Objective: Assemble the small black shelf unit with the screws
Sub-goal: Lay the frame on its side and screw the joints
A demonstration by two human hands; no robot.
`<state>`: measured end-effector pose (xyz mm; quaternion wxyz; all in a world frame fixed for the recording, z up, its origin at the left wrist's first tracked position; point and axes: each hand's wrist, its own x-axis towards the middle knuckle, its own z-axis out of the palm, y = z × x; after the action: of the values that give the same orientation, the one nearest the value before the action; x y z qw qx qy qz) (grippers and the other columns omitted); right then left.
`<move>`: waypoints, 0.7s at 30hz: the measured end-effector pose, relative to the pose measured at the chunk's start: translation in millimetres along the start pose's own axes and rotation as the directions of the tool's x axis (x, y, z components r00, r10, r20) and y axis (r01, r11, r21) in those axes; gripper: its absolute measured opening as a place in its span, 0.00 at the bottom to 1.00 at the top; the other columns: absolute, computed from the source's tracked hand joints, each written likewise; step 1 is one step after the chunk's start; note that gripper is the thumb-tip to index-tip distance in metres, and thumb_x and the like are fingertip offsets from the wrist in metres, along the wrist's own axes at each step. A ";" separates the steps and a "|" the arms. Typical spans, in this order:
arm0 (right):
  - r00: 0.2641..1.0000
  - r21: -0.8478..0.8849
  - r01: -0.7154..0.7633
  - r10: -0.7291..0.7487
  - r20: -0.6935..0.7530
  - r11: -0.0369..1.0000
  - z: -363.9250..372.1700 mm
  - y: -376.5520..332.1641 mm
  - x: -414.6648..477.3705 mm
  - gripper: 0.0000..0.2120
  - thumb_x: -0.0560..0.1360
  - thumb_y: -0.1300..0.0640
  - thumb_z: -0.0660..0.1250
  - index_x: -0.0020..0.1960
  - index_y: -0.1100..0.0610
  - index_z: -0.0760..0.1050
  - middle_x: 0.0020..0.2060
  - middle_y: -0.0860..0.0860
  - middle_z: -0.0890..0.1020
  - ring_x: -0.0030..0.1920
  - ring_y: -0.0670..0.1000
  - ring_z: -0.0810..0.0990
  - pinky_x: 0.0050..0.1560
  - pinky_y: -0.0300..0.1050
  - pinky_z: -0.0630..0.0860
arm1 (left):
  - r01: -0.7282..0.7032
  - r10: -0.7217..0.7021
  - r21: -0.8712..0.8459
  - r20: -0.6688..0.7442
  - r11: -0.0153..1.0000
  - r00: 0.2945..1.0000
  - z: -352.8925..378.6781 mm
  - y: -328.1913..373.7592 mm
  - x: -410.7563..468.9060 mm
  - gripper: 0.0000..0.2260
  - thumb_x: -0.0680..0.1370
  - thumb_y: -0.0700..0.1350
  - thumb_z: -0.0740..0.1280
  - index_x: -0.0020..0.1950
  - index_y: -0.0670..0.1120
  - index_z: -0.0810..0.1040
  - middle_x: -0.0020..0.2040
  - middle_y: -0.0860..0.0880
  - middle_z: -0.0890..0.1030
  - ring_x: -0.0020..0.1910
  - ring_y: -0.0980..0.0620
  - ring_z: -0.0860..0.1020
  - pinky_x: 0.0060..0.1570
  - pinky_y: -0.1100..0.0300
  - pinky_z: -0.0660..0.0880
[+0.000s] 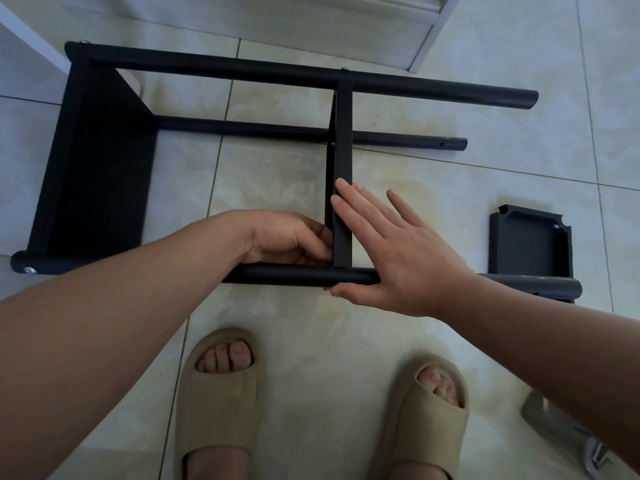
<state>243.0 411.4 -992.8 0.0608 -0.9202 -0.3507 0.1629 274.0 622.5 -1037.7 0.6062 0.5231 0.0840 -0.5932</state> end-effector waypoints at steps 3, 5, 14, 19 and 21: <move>1.000 -0.001 0.001 -0.001 0.005 1.000 0.0 0.0 0.1 0.50 0.74 0.25 0.51 0.83 0.55 0.43 0.82 0.48 0.42 0.82 0.48 0.40 0.81 0.57 0.47 | 0.008 -0.006 0.080 -0.021 0.997 1.000 0.4 0.1 1.0 0.11 0.79 0.32 0.63 0.60 0.36 0.76 0.49 0.38 0.81 0.43 0.47 0.83 0.46 0.58 0.80; 1.000 0.001 0.001 -0.001 0.003 1.000 0.3 -0.2 0.2 0.50 0.74 0.25 0.50 0.83 0.54 0.43 0.82 0.48 0.42 0.82 0.48 0.40 0.81 0.57 0.47 | 0.022 -0.019 0.107 -0.032 0.994 0.999 0.4 -0.2 1.1 0.13 0.78 0.33 0.63 0.63 0.35 0.76 0.52 0.36 0.80 0.45 0.46 0.82 0.48 0.58 0.79; 1.000 -0.001 0.003 -0.003 -0.007 1.000 1.1 0.0 -0.2 0.50 0.74 0.25 0.50 0.83 0.55 0.44 0.82 0.48 0.42 0.82 0.48 0.41 0.81 0.57 0.48 | 0.025 -0.025 0.025 -0.018 0.999 1.000 1.4 1.1 -1.6 0.17 0.78 0.31 0.61 0.68 0.35 0.72 0.53 0.34 0.78 0.48 0.44 0.80 0.51 0.55 0.78; 1.000 0.003 0.003 -0.003 -0.010 1.000 0.9 0.4 -0.6 0.49 0.74 0.25 0.51 0.83 0.55 0.44 0.82 0.48 0.42 0.82 0.48 0.41 0.81 0.58 0.48 | 0.020 -0.014 0.105 -0.052 0.994 0.999 3.6 -0.2 -0.6 0.17 0.78 0.31 0.62 0.67 0.29 0.71 0.55 0.33 0.79 0.50 0.42 0.80 0.50 0.56 0.79; 1.000 0.011 0.003 -0.003 -0.016 1.000 1.0 0.0 -0.7 0.49 0.74 0.25 0.51 0.83 0.55 0.45 0.82 0.48 0.43 0.82 0.48 0.42 0.81 0.58 0.49 | 0.022 -0.014 0.108 -0.069 0.994 0.998 4.1 -0.4 -0.7 0.17 0.78 0.31 0.62 0.68 0.29 0.70 0.59 0.30 0.78 0.53 0.40 0.79 0.52 0.55 0.78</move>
<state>242.1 411.0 -993.6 0.0686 -0.9206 -0.3508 0.1573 271.4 620.0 -1035.6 0.5682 0.5744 0.0770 -0.5842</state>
